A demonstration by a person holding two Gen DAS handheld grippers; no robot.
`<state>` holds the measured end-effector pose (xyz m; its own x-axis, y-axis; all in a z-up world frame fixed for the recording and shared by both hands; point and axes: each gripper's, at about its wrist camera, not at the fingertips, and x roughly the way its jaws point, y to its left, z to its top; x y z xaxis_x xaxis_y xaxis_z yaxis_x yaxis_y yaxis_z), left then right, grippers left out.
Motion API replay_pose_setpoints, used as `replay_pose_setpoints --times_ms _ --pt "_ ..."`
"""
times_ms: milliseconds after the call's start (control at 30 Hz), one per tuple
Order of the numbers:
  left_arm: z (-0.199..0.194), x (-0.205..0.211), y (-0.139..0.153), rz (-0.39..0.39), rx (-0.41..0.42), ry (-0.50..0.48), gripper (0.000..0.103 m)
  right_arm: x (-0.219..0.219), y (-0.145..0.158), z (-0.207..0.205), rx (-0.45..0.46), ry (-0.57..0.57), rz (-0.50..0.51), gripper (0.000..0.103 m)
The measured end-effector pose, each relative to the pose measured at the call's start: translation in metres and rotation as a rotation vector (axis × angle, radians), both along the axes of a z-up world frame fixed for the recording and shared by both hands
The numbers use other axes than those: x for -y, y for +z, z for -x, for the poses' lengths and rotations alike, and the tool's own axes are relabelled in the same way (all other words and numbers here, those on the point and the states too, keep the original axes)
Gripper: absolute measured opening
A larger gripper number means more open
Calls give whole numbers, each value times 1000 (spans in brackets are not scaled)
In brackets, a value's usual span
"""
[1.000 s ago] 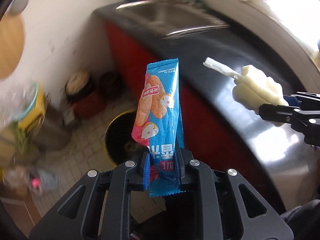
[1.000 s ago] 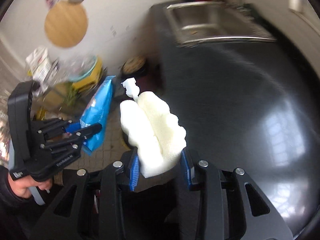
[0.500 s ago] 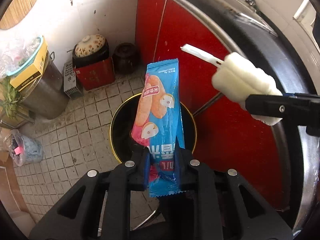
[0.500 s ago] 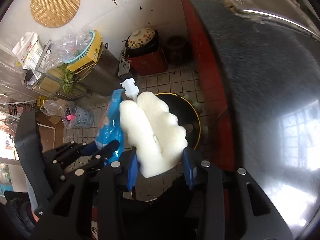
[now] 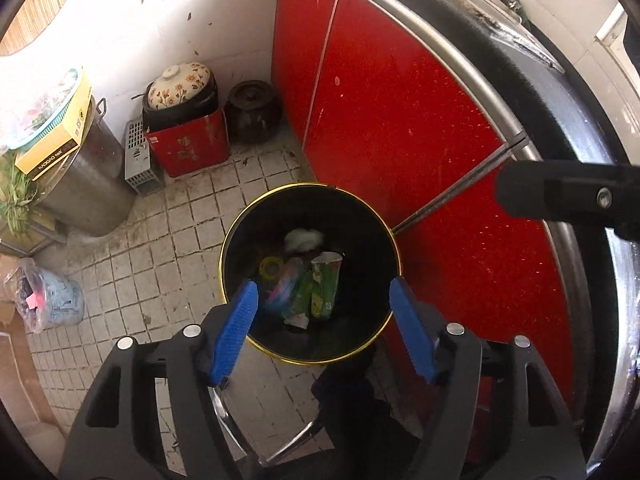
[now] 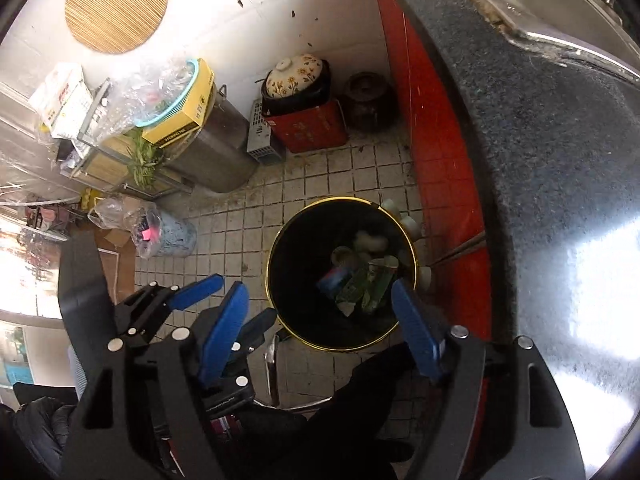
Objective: Collect trash
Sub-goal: 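Move both open tools back to the countertop trash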
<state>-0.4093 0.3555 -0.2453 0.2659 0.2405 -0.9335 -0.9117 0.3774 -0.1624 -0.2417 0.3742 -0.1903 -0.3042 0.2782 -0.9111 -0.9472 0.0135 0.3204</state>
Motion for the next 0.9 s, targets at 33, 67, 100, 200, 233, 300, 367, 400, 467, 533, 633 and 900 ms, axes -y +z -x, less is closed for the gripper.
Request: replay_pose_setpoints --times_ms 33,67,100,200,233,300,367,400,467,533,633,900 --pt "-1 2 4 -6 -1 -1 67 1 4 -1 -4 0 -6 72" --pt "-1 2 8 -11 -5 -2 67 3 10 -3 -9 -1 -14 72" --pt "-3 4 16 -21 -6 -5 67 6 17 -7 -12 -3 -26 72" --pt "-11 10 45 -69 -4 -19 82 26 57 -27 -6 -31 -98 75" --pt "-15 11 54 -88 -7 -24 85 37 71 -38 1 -54 -127 82" --pt "-34 19 80 -160 -20 -56 93 62 98 -60 38 -106 -189 88" --pt "-54 24 97 -193 -16 -102 93 97 123 -89 97 -179 -247 91" --pt "-70 29 108 -202 2 -138 93 115 133 -104 124 -220 -262 91" --pt "-106 43 128 -214 51 -224 93 159 151 -140 183 -328 -283 91" --pt "-142 59 141 -222 83 -321 93 201 166 -174 233 -435 -294 91" --pt "-210 102 161 -233 128 -508 93 275 185 -217 302 -613 -309 91" --pt "-355 257 188 -215 217 -975 93 480 198 -282 437 -1036 -265 91"
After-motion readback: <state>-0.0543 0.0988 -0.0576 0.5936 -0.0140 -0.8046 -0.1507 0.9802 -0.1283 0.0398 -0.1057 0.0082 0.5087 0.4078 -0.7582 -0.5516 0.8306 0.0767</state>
